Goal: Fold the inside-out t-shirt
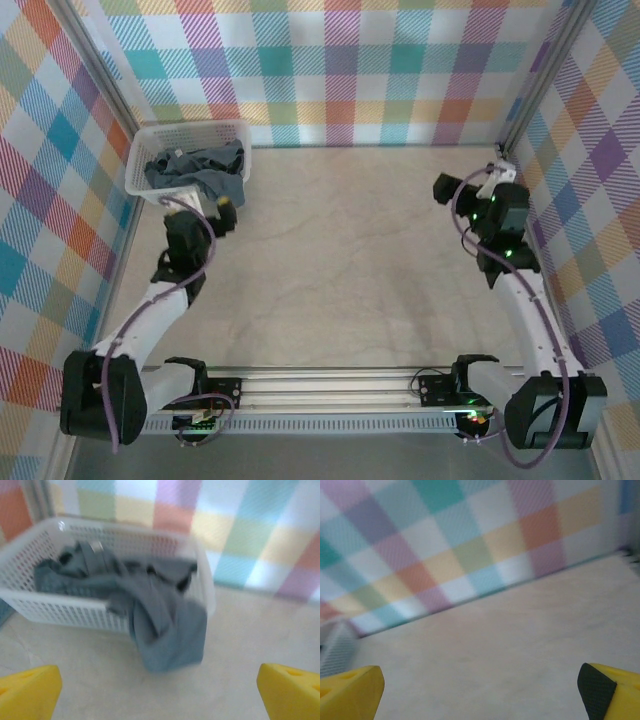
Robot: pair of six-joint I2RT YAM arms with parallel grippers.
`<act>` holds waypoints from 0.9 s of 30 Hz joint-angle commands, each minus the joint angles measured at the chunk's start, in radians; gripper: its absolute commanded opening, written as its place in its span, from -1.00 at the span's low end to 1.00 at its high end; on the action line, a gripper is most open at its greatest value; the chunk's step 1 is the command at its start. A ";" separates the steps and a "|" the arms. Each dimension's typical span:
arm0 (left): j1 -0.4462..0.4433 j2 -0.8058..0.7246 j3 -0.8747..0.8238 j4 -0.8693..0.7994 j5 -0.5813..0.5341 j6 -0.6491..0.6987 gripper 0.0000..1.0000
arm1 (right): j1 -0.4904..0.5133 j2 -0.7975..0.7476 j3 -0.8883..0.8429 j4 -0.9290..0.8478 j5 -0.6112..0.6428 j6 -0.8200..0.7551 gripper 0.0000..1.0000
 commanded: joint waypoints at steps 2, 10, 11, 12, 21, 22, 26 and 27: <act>0.064 0.126 0.373 -0.480 -0.097 -0.262 1.00 | 0.071 0.162 0.196 -0.409 -0.317 0.109 0.99; 0.315 0.827 1.297 -1.079 0.208 -0.421 1.00 | 0.125 0.305 0.322 -0.523 -0.371 0.076 0.99; 0.327 0.895 1.373 -1.111 0.235 -0.427 1.00 | 0.126 0.307 0.317 -0.518 -0.369 0.078 0.99; 0.331 0.969 1.460 -1.140 0.262 -0.415 1.00 | 0.125 0.309 0.313 -0.514 -0.368 0.078 0.99; 0.337 1.402 1.869 -1.297 0.373 -0.383 1.00 | 0.125 0.323 0.346 -0.569 -0.365 0.049 0.99; 0.335 1.410 1.864 -1.282 0.392 -0.375 1.00 | 0.126 0.319 0.350 -0.574 -0.359 0.046 0.99; 0.335 1.400 1.858 -1.204 0.510 -0.339 -0.15 | 0.125 0.306 0.345 -0.563 -0.335 0.049 0.99; 0.335 1.378 1.860 -1.189 0.530 -0.335 -0.79 | 0.125 0.306 0.346 -0.562 -0.335 0.053 0.99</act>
